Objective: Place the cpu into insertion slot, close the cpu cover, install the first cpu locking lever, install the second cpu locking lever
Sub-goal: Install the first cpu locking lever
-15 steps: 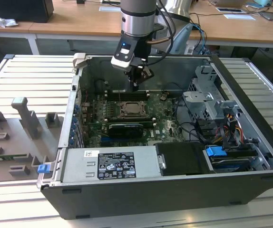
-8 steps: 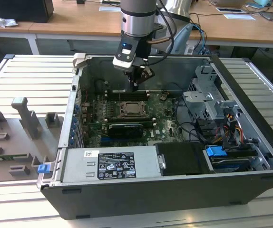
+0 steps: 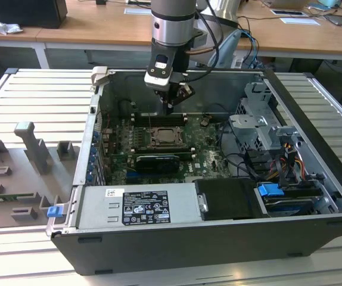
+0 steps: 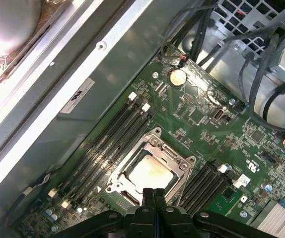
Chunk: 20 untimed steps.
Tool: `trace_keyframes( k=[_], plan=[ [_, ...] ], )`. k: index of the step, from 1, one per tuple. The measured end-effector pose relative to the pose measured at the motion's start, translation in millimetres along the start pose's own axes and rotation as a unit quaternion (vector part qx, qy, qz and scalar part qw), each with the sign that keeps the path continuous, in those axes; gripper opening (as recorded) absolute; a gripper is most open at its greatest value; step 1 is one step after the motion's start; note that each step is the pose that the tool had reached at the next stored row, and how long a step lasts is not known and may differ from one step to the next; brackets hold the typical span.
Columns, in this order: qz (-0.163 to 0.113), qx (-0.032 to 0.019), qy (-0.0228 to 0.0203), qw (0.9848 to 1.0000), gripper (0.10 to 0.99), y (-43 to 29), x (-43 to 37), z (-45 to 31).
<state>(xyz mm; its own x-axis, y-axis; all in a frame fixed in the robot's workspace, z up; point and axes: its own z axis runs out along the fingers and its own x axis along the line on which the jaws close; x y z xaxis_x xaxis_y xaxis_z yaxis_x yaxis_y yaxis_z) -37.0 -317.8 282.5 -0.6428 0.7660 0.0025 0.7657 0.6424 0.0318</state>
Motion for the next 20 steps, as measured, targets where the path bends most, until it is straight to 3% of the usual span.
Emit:
trace_keyframes(
  k=[13,20],
  plan=[
    [-0.050,0.0001,0.0016,0.9987,0.106,0.0,0.0,0.0],
    [-0.082,0.0002,0.0026,0.9966,0.106,0.0,0.0,0.0]
  ],
)
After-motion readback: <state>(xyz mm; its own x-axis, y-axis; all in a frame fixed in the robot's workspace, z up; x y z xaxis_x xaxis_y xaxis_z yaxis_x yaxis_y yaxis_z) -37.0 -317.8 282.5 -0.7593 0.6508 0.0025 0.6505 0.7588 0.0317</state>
